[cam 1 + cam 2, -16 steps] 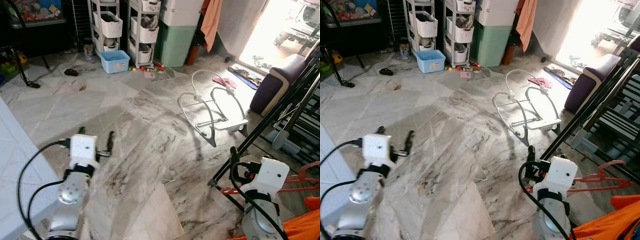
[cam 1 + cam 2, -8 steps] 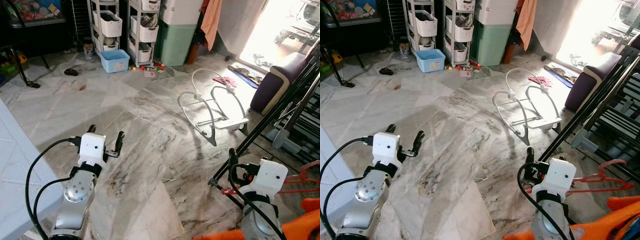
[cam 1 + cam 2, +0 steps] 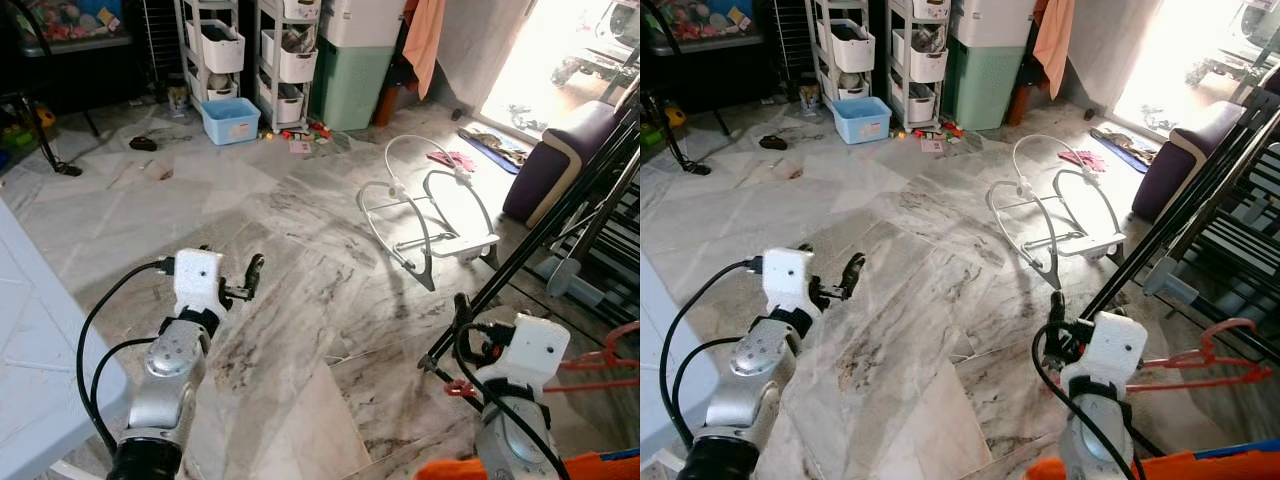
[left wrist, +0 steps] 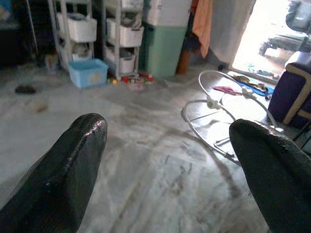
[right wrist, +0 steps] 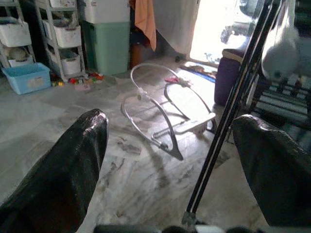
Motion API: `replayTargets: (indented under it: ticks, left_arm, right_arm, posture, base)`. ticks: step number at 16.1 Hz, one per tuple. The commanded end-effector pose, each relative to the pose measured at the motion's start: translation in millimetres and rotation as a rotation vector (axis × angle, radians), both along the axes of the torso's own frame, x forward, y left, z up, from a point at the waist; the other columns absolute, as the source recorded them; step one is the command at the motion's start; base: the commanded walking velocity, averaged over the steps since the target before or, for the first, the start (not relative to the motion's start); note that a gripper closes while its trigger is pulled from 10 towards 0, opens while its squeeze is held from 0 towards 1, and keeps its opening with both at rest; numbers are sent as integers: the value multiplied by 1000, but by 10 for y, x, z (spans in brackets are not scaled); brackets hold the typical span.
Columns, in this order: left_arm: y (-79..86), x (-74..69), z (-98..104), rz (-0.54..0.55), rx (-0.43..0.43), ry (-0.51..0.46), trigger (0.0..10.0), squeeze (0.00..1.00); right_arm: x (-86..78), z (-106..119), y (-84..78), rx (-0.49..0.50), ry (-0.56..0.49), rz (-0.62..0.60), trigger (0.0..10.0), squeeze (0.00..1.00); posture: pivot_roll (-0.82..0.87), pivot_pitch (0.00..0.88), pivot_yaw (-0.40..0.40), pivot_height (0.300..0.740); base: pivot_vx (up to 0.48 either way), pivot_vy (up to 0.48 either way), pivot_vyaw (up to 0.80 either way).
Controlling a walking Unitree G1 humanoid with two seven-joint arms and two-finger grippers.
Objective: Hang hanger
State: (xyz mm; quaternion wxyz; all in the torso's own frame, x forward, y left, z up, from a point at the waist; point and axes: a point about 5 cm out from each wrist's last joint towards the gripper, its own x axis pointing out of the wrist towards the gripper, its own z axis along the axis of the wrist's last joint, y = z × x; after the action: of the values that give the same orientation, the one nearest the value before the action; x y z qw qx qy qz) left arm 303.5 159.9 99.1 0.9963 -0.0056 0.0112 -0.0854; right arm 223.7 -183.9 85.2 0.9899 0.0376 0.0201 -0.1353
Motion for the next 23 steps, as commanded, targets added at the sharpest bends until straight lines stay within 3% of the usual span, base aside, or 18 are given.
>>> replayTargets:
  ticks: [1, 7, 8, 10, 17, 18, 21, 23]
  left_arm:
    - [-45, -3, 57, -22, -43, -9, 10000, 0]
    - [-83, -83, -41, -142, -110, 66, 10000, 0]
    - [-72, -74, -10, -143, -65, 44, 10000, 0]
    - [-119, -88, 7, -169, -103, 41, 10000, 0]
    - [-120, -83, 15, -135, -23, 30, 10000, 0]
    - [-114, -77, 9, -129, -21, 33, 10000, 0]
    - [-130, -58, -2, -133, -21, 39, 10000, 0]
    - [-132, -55, -6, -132, -22, 42, 10000, 0]
  right_arm:
    - [-23, 12, -48, -7, 1, -18, 10000, 0]
    - [-39, 31, -73, -13, -2, -23, 10000, 0]
    - [-55, 29, -65, -10, -2, -26, 10000, 0]
    - [-87, 30, -77, 21, -3, -50, 10000, 0]
    - [-164, 93, -69, 47, -6, -68, 10000, 0]
    - [-158, 129, -73, 17, -42, -81, 10000, 0]
    - [-223, 139, -104, 120, -129, -151, 10000, 0]
    - [-273, 151, -144, 128, -153, -174, 10000, 0]
  posture:
    - [198, 39, -165, 740]
    - [195, 45, -170, 740]
    - [194, 44, -168, 740]
    - [196, 43, -168, 740]
    - [195, 42, -167, 740]
    - [195, 41, -166, 740]
    - [193, 38, -161, 740]
    - [188, 37, -159, 740]
  base:
    - [0, 0, 0]
    - [0, 0, 0]
    - [0, 0, 0]
    - [0, 0, 0]
    - [0, 0, 0]
    - [0, 0, 0]
    - [0, 0, 0]
    - [0, 0, 0]
